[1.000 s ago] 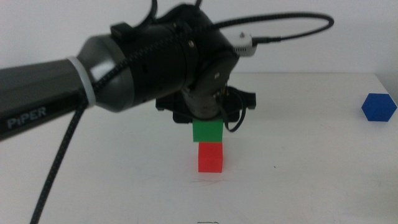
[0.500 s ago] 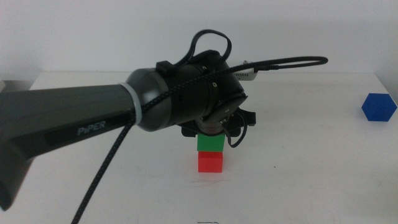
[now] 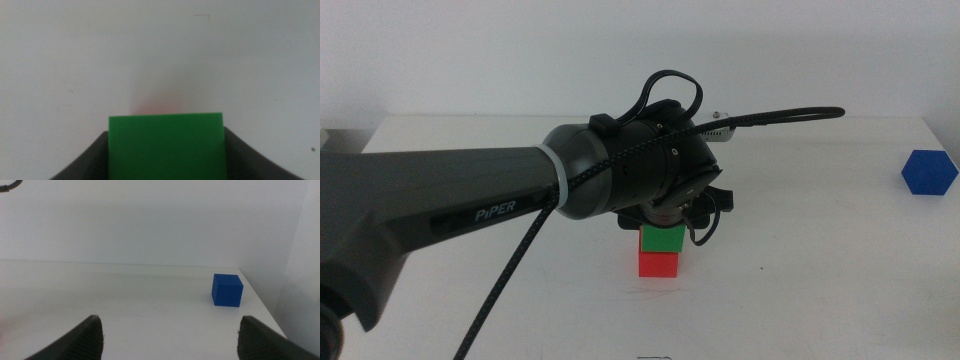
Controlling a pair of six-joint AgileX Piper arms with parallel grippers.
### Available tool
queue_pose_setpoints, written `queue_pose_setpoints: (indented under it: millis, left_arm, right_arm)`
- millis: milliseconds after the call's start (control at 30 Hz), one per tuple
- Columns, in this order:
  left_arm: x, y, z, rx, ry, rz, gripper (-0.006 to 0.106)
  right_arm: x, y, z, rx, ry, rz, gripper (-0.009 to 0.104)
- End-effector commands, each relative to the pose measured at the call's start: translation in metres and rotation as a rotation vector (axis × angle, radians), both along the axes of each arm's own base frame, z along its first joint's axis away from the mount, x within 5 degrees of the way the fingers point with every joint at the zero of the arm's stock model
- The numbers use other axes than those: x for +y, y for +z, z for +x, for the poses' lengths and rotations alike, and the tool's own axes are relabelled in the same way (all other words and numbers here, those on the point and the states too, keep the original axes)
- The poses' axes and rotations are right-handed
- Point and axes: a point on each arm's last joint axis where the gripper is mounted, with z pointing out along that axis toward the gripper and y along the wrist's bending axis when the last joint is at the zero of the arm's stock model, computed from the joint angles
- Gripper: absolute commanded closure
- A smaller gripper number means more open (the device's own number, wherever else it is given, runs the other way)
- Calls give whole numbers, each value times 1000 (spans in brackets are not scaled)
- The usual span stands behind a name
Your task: Stack red cubes first, then green, then blue cubes in a specific spot.
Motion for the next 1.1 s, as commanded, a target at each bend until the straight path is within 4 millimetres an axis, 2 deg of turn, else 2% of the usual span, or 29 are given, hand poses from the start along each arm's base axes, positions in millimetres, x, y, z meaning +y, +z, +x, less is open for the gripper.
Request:
queue_pose_setpoints:
  millis: [0,333,400,600,767,933,1067]
  left_arm:
    - [-1,29,0,-82,-15,-70,102]
    - [-1,28,0,-77,-13,-68,99]
    - [1,27,0,-82,-21,-41,54]
    - [2,26,0,-82,-20,-21,37]
    - [3,26,0,-85,-20,-10,29]
    - [3,28,0,-90,-26,-8,28]
    - [9,50,-6,-124,-96,-8,27]
  right_arm:
    - [0,16,-2,-118,-2,-15,1]
    - [0,16,-2,-118,-2,-15,1]
    - [0,16,-2,-118,-2,-15,1]
    - [0,16,-2,-118,-2,-15,1]
    - [0,16,-2,-118,-2,-15,1]
    - [0,16,-2,-118,-2,-15,1]
    - [0,16,-2,-118,-2,-15,1]
